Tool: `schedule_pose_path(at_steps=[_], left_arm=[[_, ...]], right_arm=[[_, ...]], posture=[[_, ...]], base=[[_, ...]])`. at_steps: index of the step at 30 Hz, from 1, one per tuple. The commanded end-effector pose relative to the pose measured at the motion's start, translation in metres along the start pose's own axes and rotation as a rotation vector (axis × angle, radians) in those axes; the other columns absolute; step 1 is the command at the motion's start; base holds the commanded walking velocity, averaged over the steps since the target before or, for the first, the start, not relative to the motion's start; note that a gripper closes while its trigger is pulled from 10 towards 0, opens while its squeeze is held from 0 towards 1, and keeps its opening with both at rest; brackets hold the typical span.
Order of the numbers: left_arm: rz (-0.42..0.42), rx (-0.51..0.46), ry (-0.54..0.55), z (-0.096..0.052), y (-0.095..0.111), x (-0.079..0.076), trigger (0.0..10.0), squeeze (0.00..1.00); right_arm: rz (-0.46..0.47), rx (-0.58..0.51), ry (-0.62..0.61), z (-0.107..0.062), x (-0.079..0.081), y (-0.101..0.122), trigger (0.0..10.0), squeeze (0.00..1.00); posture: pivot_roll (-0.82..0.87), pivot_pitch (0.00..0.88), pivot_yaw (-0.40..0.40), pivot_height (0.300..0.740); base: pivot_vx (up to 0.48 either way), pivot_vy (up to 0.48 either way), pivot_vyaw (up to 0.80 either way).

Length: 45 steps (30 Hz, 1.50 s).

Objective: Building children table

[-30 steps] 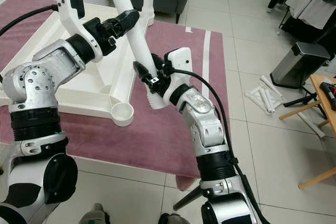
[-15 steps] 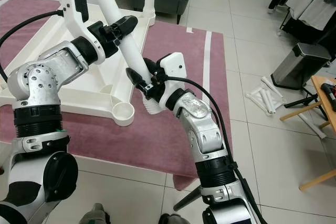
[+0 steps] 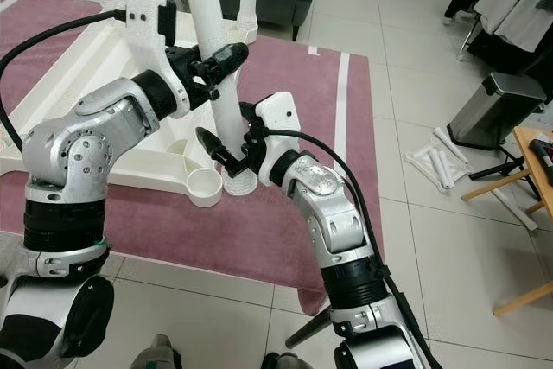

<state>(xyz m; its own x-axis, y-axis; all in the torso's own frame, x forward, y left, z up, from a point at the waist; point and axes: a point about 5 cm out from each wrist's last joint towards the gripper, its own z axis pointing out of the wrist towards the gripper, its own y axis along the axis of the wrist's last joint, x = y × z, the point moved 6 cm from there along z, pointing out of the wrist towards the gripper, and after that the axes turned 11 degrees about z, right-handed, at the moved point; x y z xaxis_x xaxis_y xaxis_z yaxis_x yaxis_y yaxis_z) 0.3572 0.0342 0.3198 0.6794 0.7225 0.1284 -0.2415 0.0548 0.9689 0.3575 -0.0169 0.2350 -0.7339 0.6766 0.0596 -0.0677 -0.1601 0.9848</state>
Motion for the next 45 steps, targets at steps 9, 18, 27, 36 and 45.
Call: schedule_pose_path(at_steps=[9, 18, 27, 36, 45], left_arm=[[0.16, -0.062, -0.322, -0.007, 0.008, -0.052, 0.0, 0.0], [0.24, -0.057, -0.341, -0.01, 0.003, -0.06, 0.0, 0.0], [0.231, -0.061, -0.333, -0.008, -0.005, -0.063, 10.0, 0.04], [0.017, -0.141, -0.397, -0.031, 0.007, -0.067, 10.0, 0.0], [-0.002, -0.08, -0.297, -0.052, -0.011, -0.042, 10.0, 0.0]], right_arm=[[0.013, 0.037, -0.04, 0.006, -0.013, 0.0, 9.5, 0.0], [0.037, 0.05, -0.054, 0.008, -0.017, 0.0, 0.0, 0.0], [0.101, 0.014, -0.082, 0.007, -0.019, 0.004, 0.0, 0.0], [0.127, -0.022, -0.238, -0.002, -0.042, 0.005, 0.0, 0.0], [0.093, -0.088, -0.351, -0.02, -0.062, 0.015, 9.5, 0.0]], posture=[[0.17, 0.005, -0.061, 0.74], [0.17, 0.009, -0.06, 0.74], [0.16, 0.011, -0.056, 0.74], [0.15, 0.012, -0.042, 0.74], [0.15, 0.016, -0.042, 0.74]], base=[[0.0, 0.0, 0.0], [0.0, 0.0, 0.0], [0.0, 0.0, 0.0], [0.0, 0.0, 0.0], [0.0, 0.0, 0.0]])
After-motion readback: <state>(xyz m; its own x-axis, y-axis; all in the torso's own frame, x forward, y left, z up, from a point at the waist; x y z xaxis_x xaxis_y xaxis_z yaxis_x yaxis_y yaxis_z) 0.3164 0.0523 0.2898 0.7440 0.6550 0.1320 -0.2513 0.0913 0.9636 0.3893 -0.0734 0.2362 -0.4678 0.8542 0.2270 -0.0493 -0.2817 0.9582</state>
